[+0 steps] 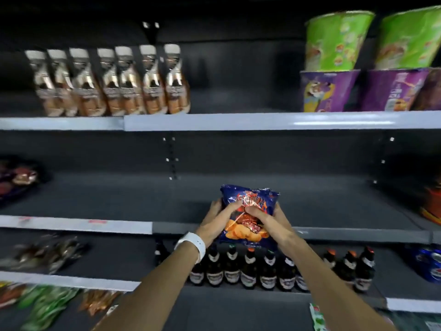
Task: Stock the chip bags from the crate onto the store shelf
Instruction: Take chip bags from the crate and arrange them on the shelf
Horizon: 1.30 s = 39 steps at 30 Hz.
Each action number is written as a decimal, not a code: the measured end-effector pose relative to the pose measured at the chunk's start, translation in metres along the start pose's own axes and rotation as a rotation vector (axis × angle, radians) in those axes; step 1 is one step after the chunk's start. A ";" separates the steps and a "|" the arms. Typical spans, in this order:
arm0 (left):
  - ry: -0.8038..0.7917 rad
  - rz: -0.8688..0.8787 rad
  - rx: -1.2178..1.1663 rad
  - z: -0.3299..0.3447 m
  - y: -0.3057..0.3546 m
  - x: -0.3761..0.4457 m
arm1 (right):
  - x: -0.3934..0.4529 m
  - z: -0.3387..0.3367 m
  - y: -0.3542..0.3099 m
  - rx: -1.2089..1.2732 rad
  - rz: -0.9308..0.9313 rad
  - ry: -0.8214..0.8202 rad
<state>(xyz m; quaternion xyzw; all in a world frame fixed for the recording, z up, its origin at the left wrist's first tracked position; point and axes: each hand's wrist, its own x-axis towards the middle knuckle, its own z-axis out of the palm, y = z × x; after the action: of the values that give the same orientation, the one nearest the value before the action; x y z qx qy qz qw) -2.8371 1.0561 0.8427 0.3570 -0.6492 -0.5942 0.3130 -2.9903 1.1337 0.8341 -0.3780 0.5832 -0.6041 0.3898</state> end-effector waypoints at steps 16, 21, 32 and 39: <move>0.282 -0.012 0.040 -0.330 -0.011 -0.032 | 0.053 0.335 -0.023 -0.076 -0.076 -0.304; 0.362 -0.022 0.097 -0.422 -0.020 -0.042 | 0.069 0.429 -0.016 -0.111 -0.097 -0.370; 0.576 -0.049 0.242 -0.572 -0.060 -0.036 | 0.124 0.592 0.015 -0.106 -0.055 -0.435; 0.581 -0.047 0.250 -0.657 -0.063 -0.005 | 0.180 0.680 0.023 0.040 0.029 -0.431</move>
<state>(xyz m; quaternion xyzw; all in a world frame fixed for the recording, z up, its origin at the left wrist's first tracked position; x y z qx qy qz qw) -2.2828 0.6984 0.8447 0.5627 -0.5921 -0.3899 0.4252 -2.4431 0.6904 0.8349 -0.4823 0.4794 -0.5152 0.5217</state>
